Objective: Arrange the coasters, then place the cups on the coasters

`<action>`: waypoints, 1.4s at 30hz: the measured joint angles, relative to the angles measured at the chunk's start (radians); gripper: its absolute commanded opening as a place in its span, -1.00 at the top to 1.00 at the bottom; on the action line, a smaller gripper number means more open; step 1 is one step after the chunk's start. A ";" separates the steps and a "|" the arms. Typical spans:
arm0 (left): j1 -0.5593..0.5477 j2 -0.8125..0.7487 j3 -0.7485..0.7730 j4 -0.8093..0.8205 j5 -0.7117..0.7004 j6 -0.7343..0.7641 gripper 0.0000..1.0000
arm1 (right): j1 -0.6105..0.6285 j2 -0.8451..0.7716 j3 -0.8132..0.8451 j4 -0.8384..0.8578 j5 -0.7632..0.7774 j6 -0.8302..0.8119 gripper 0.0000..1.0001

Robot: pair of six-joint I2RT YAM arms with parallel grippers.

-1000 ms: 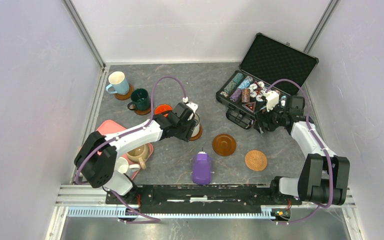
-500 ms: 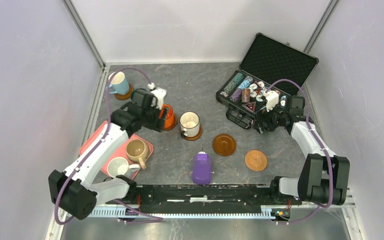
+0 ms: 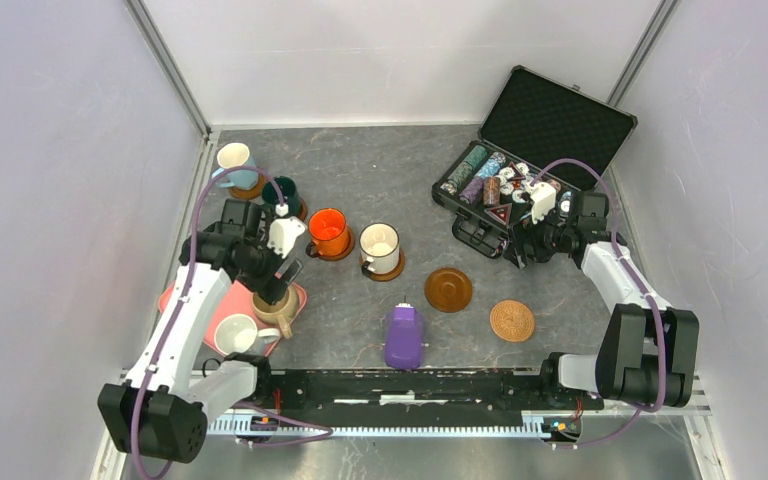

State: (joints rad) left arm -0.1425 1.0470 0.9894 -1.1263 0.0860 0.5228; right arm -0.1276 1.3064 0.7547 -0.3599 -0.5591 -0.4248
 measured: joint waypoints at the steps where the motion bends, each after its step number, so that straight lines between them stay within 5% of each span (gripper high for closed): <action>1: 0.000 -0.009 -0.016 0.005 -0.008 0.005 -0.97 | 0.000 0.000 0.000 0.000 -0.002 0.000 -0.96; 17: 0.003 0.060 -0.130 0.113 -0.093 0.010 -1.00 | 0.000 0.002 0.000 0.001 -0.026 0.000 -0.96; 42: 0.158 0.257 -0.058 0.350 -0.174 0.111 -0.99 | -0.002 0.003 -0.001 0.000 -0.027 -0.014 -0.96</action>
State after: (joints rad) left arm 0.0158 1.3045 0.9310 -0.7761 -0.0883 0.6342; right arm -0.1291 1.3090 0.7540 -0.3599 -0.5861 -0.4393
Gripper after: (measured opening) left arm 0.996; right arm 0.979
